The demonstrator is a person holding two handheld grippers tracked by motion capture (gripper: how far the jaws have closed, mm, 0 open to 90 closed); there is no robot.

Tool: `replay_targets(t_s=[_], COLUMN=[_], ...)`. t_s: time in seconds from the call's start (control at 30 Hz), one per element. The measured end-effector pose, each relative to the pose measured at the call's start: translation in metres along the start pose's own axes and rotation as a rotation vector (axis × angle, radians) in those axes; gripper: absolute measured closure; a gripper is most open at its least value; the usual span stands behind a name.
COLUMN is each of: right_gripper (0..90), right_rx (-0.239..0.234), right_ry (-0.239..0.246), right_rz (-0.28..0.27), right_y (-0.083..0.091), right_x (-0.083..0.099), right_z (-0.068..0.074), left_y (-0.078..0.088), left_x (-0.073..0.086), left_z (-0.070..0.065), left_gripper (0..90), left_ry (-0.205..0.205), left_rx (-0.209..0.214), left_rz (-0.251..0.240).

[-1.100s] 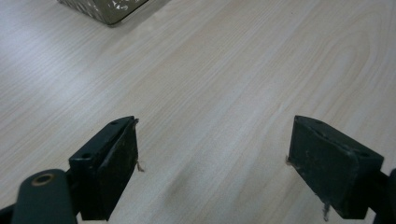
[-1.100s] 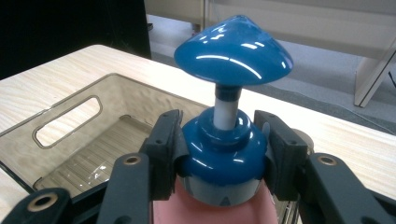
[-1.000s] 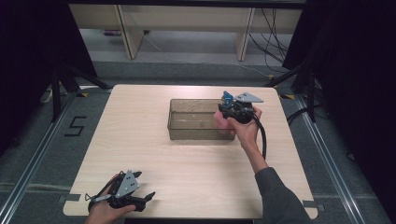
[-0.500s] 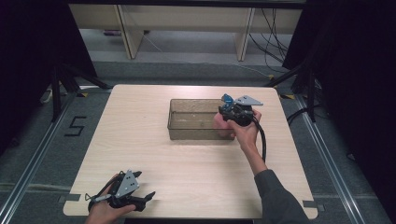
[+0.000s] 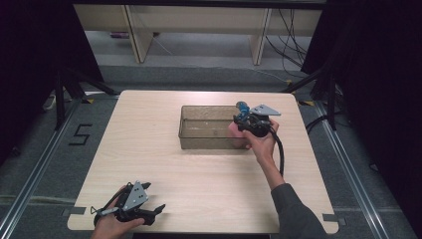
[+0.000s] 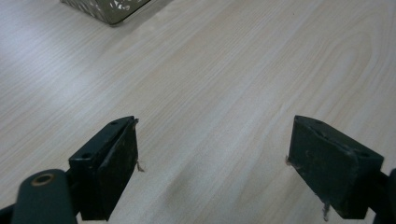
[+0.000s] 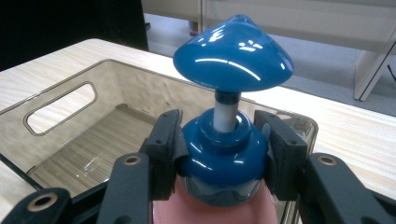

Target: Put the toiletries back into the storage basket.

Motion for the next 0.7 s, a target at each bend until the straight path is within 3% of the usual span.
replay_targets(t_s=[0.1,0.17,0.2,0.23,0.3,0.37,0.43,0.47,0.57,0.63,0.7], right_gripper=[53.6,53.6,53.6,53.6,53.4,53.2,52.2,49.4,38.1,34.1,31.6], right_rx=[0.005,-0.006,-0.011,0.013,-0.012,0.000,-0.008,-0.006,-0.028,-0.026,-0.022], right_ry=[0.026,0.017,0.016,0.043,0.008,0.033,-0.005,-0.003,-0.062,-0.051,-0.082], right_rz=[0.013,0.016,0.015,-0.013,0.018,0.005,0.020,0.007,-0.036,-0.036,-0.027], right_y=[-0.0003,-0.0002,0.0000,-0.0018,0.0004,-0.0008,0.0007,0.0000,0.0008,0.0028,0.0049], right_x=[0.0003,0.0007,0.0007,-0.0011,0.0010,0.0001,0.0015,0.0006,-0.0052,-0.0064,-0.0050], right_z=[-0.0007,0.0010,0.0017,-0.0010,0.0026,0.0004,0.0034,0.0030,0.0026,0.0009,0.0015], left_y=[0.0006,0.0003,-0.0005,-0.0004,0.0004,0.0006,0.0006,0.0005,0.0006,0.0006,0.0005], left_x=[0.0002,0.0002,-0.0002,-0.0001,0.0004,0.0004,0.0007,0.0005,0.0007,0.0009,0.0007], left_z=[0.0000,0.0000,-0.0016,-0.0018,-0.0004,-0.0007,-0.0014,-0.0011,-0.0008,-0.0009,-0.0014], left_gripper=[15.4,15.4,15.4,15.4,15.4,15.4,15.4,15.4,15.4,15.4,15.4], left_ry=[0.000,-0.002,0.016,0.014,-0.001,-0.009,-0.004,-0.004,-0.004,-0.012,-0.010], left_rx=[0.002,0.004,0.007,0.008,0.003,0.007,0.011,0.009,0.005,0.010,0.009], left_rz=[0.004,0.005,-0.006,-0.005,0.008,0.009,0.009,0.008,0.010,0.014,0.013])
Point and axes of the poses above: each handheld gripper's, and its own axes: y roughly backward along the jaws, x roughly out of its underside, z roughly to its left, the point moved 8 cm from there along -y, roughly forward along the jaws, and after that the axes turned 7 degrees about y, right-handed, at the moved point
